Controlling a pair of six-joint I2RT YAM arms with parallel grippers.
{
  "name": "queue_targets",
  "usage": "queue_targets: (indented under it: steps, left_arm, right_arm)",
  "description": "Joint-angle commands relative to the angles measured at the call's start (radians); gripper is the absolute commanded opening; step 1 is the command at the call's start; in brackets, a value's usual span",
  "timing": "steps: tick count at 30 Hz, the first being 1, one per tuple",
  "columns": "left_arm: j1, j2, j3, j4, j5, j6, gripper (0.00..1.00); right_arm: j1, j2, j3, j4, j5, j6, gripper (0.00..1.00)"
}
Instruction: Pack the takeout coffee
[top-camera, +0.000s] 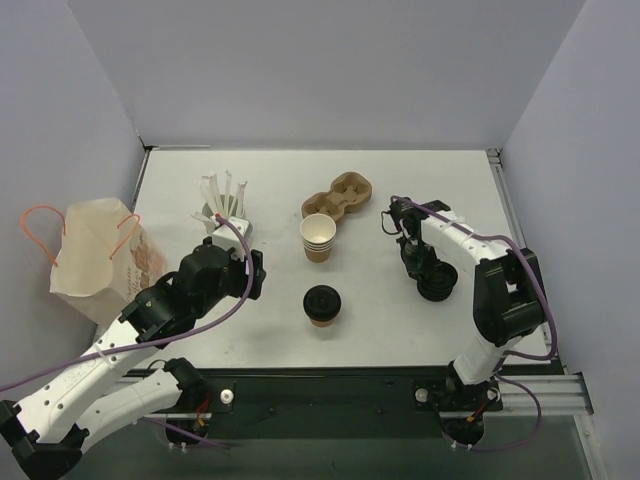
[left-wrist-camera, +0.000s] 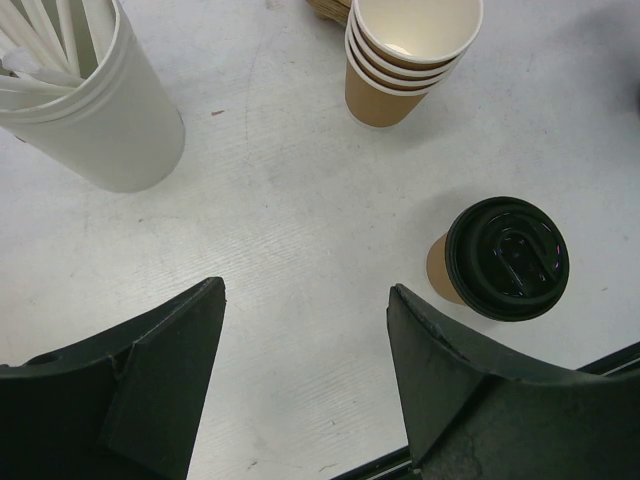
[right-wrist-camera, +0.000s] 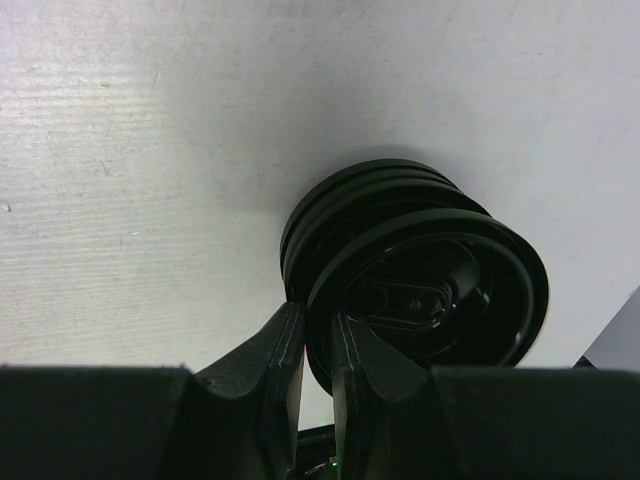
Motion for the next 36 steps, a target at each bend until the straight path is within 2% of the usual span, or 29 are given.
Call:
queue_targets:
  steps: [1, 10, 19, 23, 28, 31, 32, 35, 36]
  left_arm:
    - [0.004, -0.011, 0.007, 0.015, -0.018, 0.0, 0.76]
    - [0.005, -0.008, 0.007, 0.015, -0.017, -0.001, 0.76]
    - [0.005, -0.006, 0.008, 0.014, -0.015, 0.002, 0.76]
    - [0.004, -0.006, 0.007, 0.012, -0.015, 0.002, 0.76]
    - [0.005, -0.008, 0.007, 0.014, -0.018, 0.002, 0.76]
    - [0.005, -0.008, 0.005, 0.012, -0.024, 0.004, 0.76]
    - [0.004, -0.008, 0.008, 0.011, -0.029, 0.004, 0.76]
    - [0.007, -0.019, 0.005, 0.015, -0.04, 0.004, 0.76]
    - [0.007, -0.023, 0.007, 0.017, -0.047, 0.005, 0.76]
  right_arm:
    - [-0.007, -0.002, 0.026, -0.027, 0.008, -0.018, 0.16]
    - [-0.007, 0.009, 0.049, -0.03, 0.0, -0.007, 0.16]
    - [-0.013, 0.007, 0.021, -0.032, -0.008, 0.012, 0.21]
    - [-0.013, -0.028, 0.029, -0.045, -0.012, 0.022, 0.29]
    - [-0.012, -0.094, 0.057, -0.095, -0.061, 0.048, 0.33]
    - [-0.007, -0.161, 0.067, -0.11, -0.099, 0.073, 0.38]
    - [-0.003, -0.203, 0.066, -0.108, -0.154, 0.094, 0.4]
    - [0.026, -0.287, 0.047, -0.046, -0.237, 0.149, 0.47]
    - [0.072, -0.309, 0.029, 0.005, -0.267, 0.169, 0.49]
